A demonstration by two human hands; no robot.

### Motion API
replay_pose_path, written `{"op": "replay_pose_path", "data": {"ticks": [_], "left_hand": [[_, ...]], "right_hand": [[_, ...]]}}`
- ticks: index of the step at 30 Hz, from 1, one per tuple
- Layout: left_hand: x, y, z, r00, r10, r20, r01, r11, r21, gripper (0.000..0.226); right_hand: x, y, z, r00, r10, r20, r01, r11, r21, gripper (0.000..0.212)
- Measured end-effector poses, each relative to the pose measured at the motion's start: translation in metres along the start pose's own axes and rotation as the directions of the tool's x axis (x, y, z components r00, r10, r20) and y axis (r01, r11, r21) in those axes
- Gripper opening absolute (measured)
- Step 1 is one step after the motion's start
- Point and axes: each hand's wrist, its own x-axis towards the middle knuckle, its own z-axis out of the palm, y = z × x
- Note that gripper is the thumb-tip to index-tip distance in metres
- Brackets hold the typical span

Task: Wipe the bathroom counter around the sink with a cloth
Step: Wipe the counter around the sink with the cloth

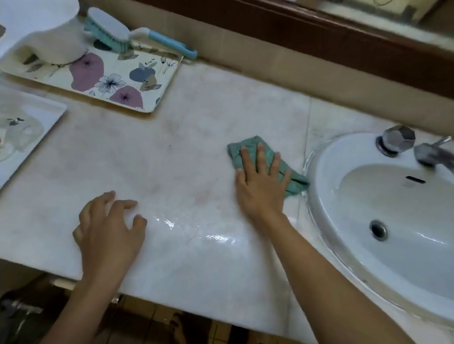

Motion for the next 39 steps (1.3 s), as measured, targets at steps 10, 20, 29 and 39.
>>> {"op": "replay_pose_path", "data": {"ticks": [10,20,29,39], "left_hand": [[-0.061,0.095,0.063,0.925,0.369,0.095,-0.343,0.914,-0.217,0.022],[-0.07,0.103,0.098,0.908,0.399,0.126,-0.399,0.917,-0.028,0.039],[-0.074,0.107,0.097,0.913,0.397,0.092,-0.398,0.917,-0.001,0.038],[-0.093,0.142,0.1,0.969,0.22,0.112,-0.228,0.972,0.062,0.03]], "right_hand": [[-0.218,0.133,0.012,0.993,0.109,-0.049,-0.11,0.993,-0.029,0.057],[-0.161,0.124,0.013,0.991,-0.117,-0.061,0.118,0.993,0.004,0.061],[-0.094,0.085,0.007,0.989,-0.141,-0.053,0.144,0.988,0.058,0.061],[-0.273,0.247,-0.002,0.996,-0.088,0.012,0.089,0.995,-0.046,0.057]]}}
